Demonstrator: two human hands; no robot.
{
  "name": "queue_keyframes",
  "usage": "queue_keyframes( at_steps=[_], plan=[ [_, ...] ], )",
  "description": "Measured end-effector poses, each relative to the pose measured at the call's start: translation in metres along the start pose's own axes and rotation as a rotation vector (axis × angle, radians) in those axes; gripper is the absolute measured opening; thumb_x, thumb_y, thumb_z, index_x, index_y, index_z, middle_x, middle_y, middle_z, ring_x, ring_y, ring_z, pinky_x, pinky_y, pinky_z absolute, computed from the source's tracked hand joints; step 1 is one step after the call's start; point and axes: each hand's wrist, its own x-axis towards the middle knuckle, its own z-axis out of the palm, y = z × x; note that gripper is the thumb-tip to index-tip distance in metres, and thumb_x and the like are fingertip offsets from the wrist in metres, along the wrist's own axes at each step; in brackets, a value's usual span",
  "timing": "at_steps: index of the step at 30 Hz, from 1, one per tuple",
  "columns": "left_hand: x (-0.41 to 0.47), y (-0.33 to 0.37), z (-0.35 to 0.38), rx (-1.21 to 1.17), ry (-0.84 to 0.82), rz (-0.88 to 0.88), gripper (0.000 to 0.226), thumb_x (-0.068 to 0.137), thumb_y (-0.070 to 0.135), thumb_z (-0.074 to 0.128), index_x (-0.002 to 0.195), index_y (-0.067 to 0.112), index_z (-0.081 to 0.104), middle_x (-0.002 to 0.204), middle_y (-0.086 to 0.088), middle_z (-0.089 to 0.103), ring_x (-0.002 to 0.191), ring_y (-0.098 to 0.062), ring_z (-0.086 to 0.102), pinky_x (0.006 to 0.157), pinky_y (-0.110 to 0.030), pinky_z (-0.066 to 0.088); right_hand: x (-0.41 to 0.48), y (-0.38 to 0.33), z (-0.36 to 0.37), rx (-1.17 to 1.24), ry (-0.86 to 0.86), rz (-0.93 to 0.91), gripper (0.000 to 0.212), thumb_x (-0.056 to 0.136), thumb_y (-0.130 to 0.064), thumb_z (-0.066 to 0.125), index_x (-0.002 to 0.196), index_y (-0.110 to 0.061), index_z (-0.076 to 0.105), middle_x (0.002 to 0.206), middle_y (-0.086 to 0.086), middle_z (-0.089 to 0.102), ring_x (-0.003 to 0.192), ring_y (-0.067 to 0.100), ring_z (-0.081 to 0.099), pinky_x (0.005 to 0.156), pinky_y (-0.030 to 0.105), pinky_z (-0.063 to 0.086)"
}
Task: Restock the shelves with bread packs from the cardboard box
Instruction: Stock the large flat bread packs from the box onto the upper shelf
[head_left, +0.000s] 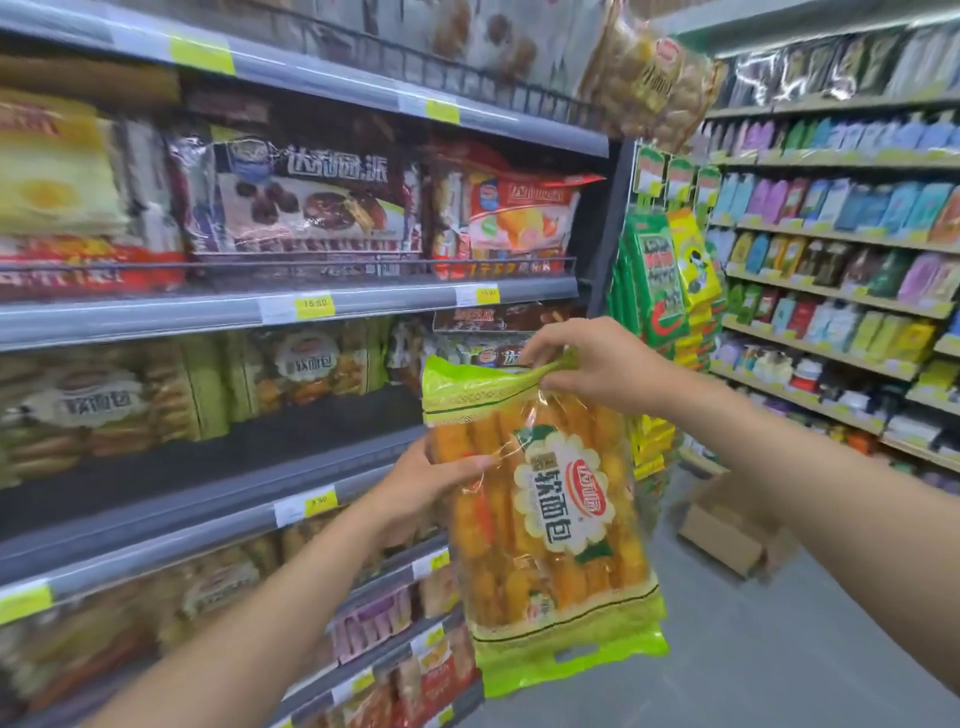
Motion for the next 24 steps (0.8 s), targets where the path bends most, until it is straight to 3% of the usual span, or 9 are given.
queue_keyframes(
  at_steps=[2,5,8,10,12,14,18,21,24],
  plan=[
    [-0.003,-0.008,-0.006,-0.078,0.048,-0.033,0.046,0.082,0.015,0.084,0.122,0.016,0.062,0.107,-0.013,0.076,0.088,-0.027,0.074,0.072,-0.046,0.062,-0.006,0.005,0.009,-0.047,0.125,-0.02,0.032,0.086,-0.023,0.078,0.116,-0.031,0.07,0.114,-0.016,0.068,0.112,0.005,0.058,0.1,0.034,0.048],
    [-0.011,-0.02,-0.018,-0.144,0.137,-0.055,0.079,0.067,0.025,0.093,0.134,0.012,0.053,0.12,-0.021,0.071,0.103,-0.038,0.071,0.087,-0.068,0.054,-0.029,0.009,0.027,0.049,0.356,0.025,0.042,0.087,-0.025,0.077,0.127,-0.025,0.066,0.128,-0.008,0.06,0.127,0.011,0.052,0.11,0.037,0.043],
    [-0.025,-0.024,-0.029,-0.233,0.231,-0.046,0.064,0.076,0.018,0.084,0.133,0.01,0.056,0.119,-0.018,0.073,0.103,-0.034,0.073,0.082,-0.058,0.06,-0.062,0.015,0.058,0.188,0.465,0.14,0.046,0.088,-0.025,0.077,0.131,-0.024,0.062,0.132,-0.008,0.056,0.129,0.01,0.05,0.111,0.037,0.042],
    [-0.033,-0.025,-0.036,-0.336,0.302,-0.018,0.061,0.08,0.014,0.079,0.135,0.005,0.055,0.119,-0.019,0.072,0.1,-0.032,0.073,0.074,-0.049,0.062,-0.08,0.021,0.087,0.279,0.502,0.258,0.048,0.086,-0.025,0.079,0.13,-0.026,0.06,0.124,-0.009,0.056,0.117,0.009,0.055,0.101,0.037,0.048],
    [-0.04,-0.025,-0.045,-0.448,0.359,0.024,0.06,0.083,0.013,0.078,0.138,0.006,0.054,0.122,-0.021,0.07,0.106,-0.036,0.071,0.081,-0.055,0.06,-0.095,0.024,0.118,0.356,0.513,0.387,0.053,0.083,-0.024,0.082,0.13,-0.029,0.058,0.115,-0.008,0.055,0.098,0.012,0.06,0.089,0.04,0.051],
    [-0.049,-0.023,-0.05,-0.507,0.396,0.063,0.043,0.09,0.011,0.071,0.132,0.01,0.061,0.126,-0.021,0.069,0.111,-0.038,0.068,0.093,-0.066,0.053,-0.105,0.021,0.146,0.393,0.524,0.5,0.061,0.081,-0.025,0.084,0.134,-0.028,0.054,0.116,-0.003,0.054,0.093,0.017,0.058,0.091,0.042,0.05],
    [-0.068,-0.017,-0.06,-0.563,0.434,0.086,0.032,0.098,0.014,0.061,0.13,0.011,0.06,0.128,-0.02,0.068,0.112,-0.037,0.069,0.095,-0.064,0.052,-0.109,-0.001,0.179,0.652,0.471,0.768,0.09,0.078,-0.033,0.085,0.152,-0.015,0.037,0.146,0.008,0.042,0.114,0.019,0.051,0.097,0.037,0.043],
    [-0.081,-0.017,-0.068,-0.623,0.452,0.078,0.033,0.099,0.017,0.06,0.131,0.011,0.058,0.131,-0.021,0.066,0.115,-0.038,0.068,0.096,-0.065,0.051,-0.099,-0.01,0.209,1.108,0.249,0.983,0.127,0.058,-0.066,0.087,0.158,-0.019,0.025,0.153,0.007,0.043,0.132,0.026,0.049,0.098,0.04,0.043],
    [-0.088,-0.022,-0.075,-0.688,0.481,0.097,0.038,0.1,0.018,0.059,0.137,0.011,0.055,0.132,-0.022,0.066,0.115,-0.039,0.068,0.081,-0.061,0.058,-0.086,-0.019,0.241,1.543,0.016,1.001,0.116,0.059,-0.059,0.088,0.155,-0.025,0.034,0.152,0.002,0.047,0.133,0.029,0.051,0.094,0.049,0.052]
  ],
)
